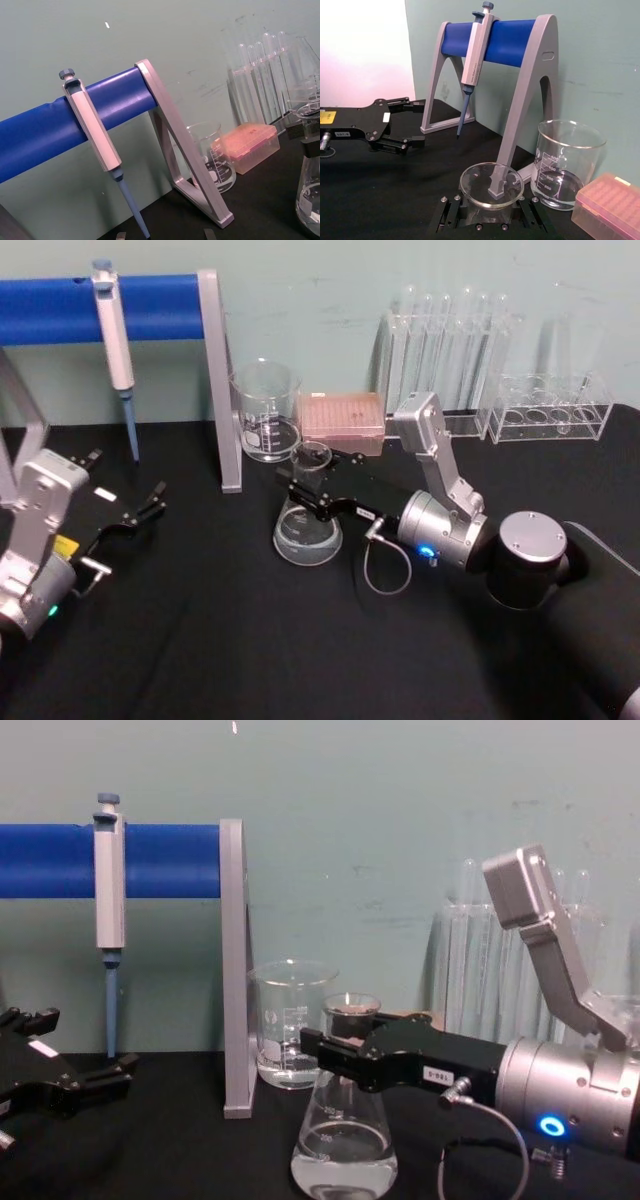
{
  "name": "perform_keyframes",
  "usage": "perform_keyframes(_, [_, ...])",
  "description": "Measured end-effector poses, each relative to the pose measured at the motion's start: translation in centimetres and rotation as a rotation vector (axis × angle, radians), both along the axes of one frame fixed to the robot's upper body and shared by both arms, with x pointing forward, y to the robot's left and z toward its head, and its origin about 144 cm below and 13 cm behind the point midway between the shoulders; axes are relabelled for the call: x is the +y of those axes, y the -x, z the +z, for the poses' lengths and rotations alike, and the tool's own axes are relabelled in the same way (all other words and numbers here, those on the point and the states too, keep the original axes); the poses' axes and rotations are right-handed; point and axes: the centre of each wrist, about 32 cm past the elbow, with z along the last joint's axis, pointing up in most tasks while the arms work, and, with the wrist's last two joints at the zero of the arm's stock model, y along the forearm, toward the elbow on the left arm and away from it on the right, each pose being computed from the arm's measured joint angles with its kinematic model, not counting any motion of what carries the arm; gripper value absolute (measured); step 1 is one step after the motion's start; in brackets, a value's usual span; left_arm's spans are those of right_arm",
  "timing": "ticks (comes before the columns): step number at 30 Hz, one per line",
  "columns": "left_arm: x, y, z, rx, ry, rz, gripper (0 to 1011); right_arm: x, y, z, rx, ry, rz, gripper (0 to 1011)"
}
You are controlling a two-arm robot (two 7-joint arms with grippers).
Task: Grasp the erlenmeyer flask with one hand, shake it three times, then place it back.
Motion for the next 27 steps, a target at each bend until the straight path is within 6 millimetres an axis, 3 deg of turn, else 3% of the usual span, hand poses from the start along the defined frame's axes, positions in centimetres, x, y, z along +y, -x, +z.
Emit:
perform_keyframes(22, [0.00,0.00,0.00,0.000,0.000,0.000,1001,0.07,0.15,0.05,0.001,0.009,0.000,448])
perform_keyframes(27, [0.00,0.00,0.00,0.000,0.000,0.000,1001,0.07,0.15,0.04,0.001,0.008,0.000,557])
